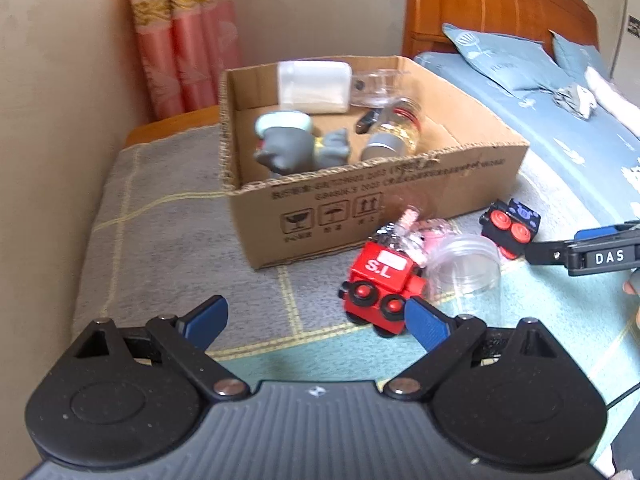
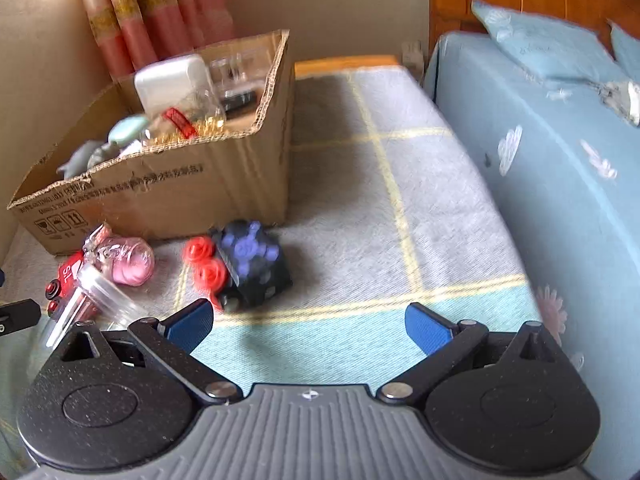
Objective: Organize rigid objects
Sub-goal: 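Grasp the red S.L toy train with the left gripper while the right approaches the clear jar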
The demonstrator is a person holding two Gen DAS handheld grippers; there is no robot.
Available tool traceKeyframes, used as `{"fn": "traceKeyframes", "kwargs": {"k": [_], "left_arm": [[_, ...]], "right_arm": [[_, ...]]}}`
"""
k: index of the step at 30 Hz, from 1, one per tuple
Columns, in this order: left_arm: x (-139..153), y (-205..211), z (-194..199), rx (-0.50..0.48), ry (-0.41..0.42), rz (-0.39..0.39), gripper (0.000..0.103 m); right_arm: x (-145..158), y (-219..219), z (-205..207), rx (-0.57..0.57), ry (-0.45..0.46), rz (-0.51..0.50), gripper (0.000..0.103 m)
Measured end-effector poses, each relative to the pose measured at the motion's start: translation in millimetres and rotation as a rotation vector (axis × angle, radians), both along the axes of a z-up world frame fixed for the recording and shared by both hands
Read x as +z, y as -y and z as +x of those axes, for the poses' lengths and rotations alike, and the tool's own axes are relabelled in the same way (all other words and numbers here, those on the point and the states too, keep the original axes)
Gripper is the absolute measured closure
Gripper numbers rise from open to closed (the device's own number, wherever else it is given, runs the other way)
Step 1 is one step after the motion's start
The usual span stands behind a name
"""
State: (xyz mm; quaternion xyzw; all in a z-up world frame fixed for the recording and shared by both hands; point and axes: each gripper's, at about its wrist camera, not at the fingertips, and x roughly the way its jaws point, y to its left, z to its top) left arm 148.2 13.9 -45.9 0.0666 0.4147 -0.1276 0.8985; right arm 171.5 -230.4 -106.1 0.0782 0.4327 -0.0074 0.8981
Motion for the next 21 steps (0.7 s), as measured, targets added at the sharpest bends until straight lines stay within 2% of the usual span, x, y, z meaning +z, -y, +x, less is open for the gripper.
{"fn": "traceKeyframes", "kwargs": {"k": [3,6,11,17,19,21], "left_arm": [[-4.9,4.4,2.7,-0.023,-0.003,0.014,0.008],[-10.7,4.7,5.6,-0.04,-0.015,0.02,0.008],[-16.5,7.5,10.6,-0.092,-0.041,-0.007,0.008],[-26.4,23.7,21.9,-0.142,-0.046,0.032,0.008],[-29.5,22.4,27.6,-0.163,-0.07,-0.022,0.008],[-31.2,22.5,29.5,-0.18,-0.07,-0.044,0.01]], "right_arm": [[-3.4,-4.5,-6.1,0.039,0.014,-0.046,0.0],[-9.0,-22.0,-11.4,0.119,0.028,-0.178,0.0],[-11.4,-23.6,-18.2,0.137,0.04,-0.155,0.0],[-13.2,-21.2,-23.3,0.147,0.069,-0.155,0.0],[-13.5,-22.3,-23.1,0.147,0.08,-0.156,0.0],[-14.2,-22.3,-24.2,0.146,0.089,-0.156,0.0]]}}
